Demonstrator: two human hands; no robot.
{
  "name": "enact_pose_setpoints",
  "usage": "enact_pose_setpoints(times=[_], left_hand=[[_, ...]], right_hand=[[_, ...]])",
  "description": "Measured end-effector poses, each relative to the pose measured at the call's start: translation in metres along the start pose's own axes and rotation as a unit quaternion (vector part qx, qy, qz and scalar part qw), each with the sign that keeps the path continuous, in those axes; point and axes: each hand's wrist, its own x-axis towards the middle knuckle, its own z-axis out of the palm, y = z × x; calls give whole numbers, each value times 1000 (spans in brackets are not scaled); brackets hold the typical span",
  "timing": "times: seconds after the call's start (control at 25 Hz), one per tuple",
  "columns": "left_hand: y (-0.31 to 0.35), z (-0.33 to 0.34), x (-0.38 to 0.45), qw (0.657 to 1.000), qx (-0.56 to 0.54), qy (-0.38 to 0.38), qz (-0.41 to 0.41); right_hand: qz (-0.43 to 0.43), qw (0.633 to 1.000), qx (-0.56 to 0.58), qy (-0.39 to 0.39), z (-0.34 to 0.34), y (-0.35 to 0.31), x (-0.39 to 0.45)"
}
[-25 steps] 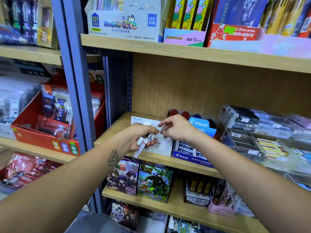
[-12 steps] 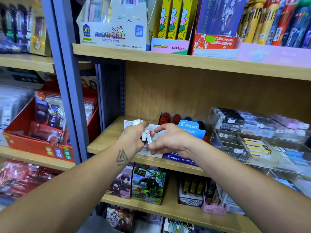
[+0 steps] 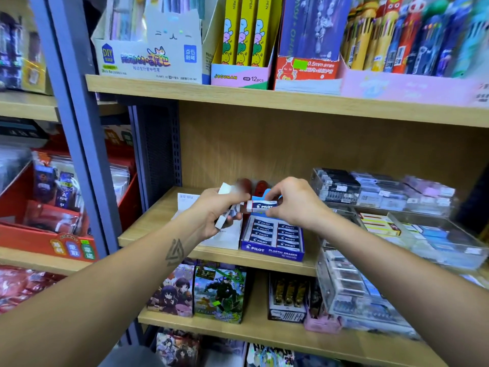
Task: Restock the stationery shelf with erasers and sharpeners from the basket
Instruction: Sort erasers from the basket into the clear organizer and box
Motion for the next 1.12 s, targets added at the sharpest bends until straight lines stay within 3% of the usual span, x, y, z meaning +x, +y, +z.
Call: enact_pose_setpoints(times=[0.12, 0.24, 0.32, 0.52, 0.68, 0.76, 1.12], left_hand=[[-7, 15, -1, 988, 149, -10, 39], [-12, 20, -3, 937, 337, -65, 73], [-12, 22, -5, 908, 401, -94, 74], [-9, 19, -12, 900, 406, -156, 34], [-9, 11, -7, 931, 348, -58, 93], [-7, 7, -6, 928, 357, -20, 106], [-14, 10, 2, 914, 398, -45, 60]], right_hand=[[6, 994, -105, -20, -5, 19, -1], [-17, 978, -188, -85, -5, 24, -2], [-23, 974, -200, -105, 0, 25, -1], [-23, 974, -186, -129, 15, 24, 10], [-11, 981, -140, -135, 21, 18, 18], [-18, 978, -134, -159, 16, 17, 19], [-13, 962, -90, -257, 13, 13, 14]])
